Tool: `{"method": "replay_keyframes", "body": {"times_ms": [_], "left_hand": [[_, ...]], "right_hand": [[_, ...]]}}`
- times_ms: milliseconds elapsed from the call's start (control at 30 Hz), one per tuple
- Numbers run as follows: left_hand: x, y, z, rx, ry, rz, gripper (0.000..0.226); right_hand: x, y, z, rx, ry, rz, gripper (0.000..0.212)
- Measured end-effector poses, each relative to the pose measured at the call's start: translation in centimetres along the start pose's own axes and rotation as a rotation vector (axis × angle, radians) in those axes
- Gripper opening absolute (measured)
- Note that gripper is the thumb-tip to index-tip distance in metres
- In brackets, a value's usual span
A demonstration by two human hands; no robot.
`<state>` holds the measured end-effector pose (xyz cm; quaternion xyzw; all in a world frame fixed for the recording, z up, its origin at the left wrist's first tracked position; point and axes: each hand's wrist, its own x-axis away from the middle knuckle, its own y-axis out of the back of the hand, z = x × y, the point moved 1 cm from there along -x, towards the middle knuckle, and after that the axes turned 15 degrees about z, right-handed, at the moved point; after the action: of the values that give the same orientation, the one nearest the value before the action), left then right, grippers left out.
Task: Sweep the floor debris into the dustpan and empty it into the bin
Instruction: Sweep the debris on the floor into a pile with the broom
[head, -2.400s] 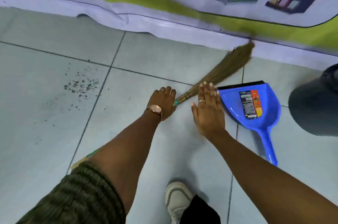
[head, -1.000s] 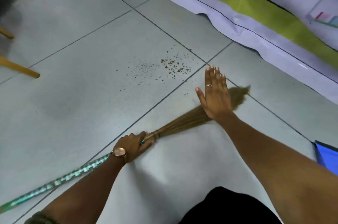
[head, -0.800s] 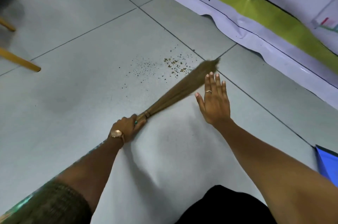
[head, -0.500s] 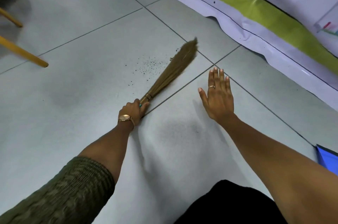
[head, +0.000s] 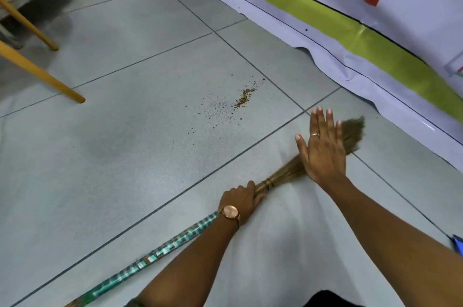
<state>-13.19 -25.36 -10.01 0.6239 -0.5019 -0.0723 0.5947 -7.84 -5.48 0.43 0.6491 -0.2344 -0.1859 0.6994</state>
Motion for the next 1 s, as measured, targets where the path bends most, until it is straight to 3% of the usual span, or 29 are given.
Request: {"method": "replay_keyframes", "body": {"times_ms": [267, 400, 633, 833, 1000], "left_hand": [[-2.7, 1.8, 6.3, 0.025, 0.166, -0.113, 0.055], [-3.1, 2.4, 8.6, 0.056, 0.216, -0.123, 0.056], [-2.1, 2.9, 10.9, 0.171, 0.306, -0.136, 0.053], [0.5, 4.2, 10.3, 0.184, 0.254, -0.147, 0.050], [2.8, 0.5, 6.3, 0.099, 0.156, 0.017, 0.058]], "right_hand": [[1.6, -2.0, -1.8, 0.090, 0.044, 0.081, 0.074], [1.4, -2.4, -0.7, 0.005, -0.022, 0.099, 0.076], [2.5, -2.9, 2.0, -0.031, 0.055, 0.153, 0.072], [2.3, -1.7, 4.5, -0.002, 0.117, 0.105, 0.077], [1.8, 0.6, 6.8, 0.023, 0.131, 0.098, 0.078]]}}
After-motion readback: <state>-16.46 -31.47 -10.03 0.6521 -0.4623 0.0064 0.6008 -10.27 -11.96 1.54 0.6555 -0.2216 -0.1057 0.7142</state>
